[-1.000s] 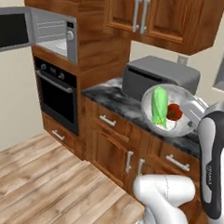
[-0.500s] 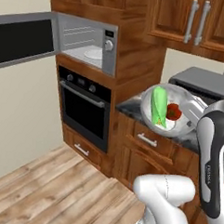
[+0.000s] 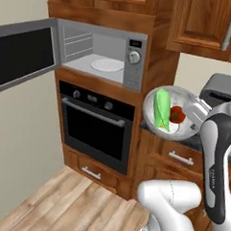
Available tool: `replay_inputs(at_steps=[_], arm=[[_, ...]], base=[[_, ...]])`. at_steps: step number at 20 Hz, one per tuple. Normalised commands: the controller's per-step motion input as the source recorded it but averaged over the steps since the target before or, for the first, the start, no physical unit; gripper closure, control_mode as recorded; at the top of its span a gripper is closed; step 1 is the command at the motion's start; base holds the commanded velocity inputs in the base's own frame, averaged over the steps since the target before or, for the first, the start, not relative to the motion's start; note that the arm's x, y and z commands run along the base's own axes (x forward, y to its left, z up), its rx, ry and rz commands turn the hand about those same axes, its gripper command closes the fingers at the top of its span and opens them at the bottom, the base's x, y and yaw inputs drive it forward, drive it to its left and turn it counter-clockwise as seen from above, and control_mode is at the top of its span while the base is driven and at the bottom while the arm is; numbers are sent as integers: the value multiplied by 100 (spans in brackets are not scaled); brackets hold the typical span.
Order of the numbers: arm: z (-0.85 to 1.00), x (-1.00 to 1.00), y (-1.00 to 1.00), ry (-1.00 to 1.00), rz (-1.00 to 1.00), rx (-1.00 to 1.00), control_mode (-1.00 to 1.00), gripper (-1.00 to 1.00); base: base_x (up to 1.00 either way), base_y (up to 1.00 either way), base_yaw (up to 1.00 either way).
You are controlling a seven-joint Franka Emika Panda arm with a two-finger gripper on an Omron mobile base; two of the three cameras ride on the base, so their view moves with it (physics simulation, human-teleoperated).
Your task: Place the bowl containing the corn and tomato in the microwave. Close the microwave door and press the start button to microwave the meal.
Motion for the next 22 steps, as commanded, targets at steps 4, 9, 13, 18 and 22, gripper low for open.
replay_inputs(at_steps=[4,9,13,18,22], arm=[[0,0,0,0,0,0,100,100],[0,0,0,0,0,0,100,100],[0,0,0,0,0,0,100,100],[0,0,0,0,0,0,100,100],[0,0,0,0,0,0,100,100]], base=[[46,95,-40],[40,82,-36],[32,63,-33],[16,53,-30],[12,62,-27]])
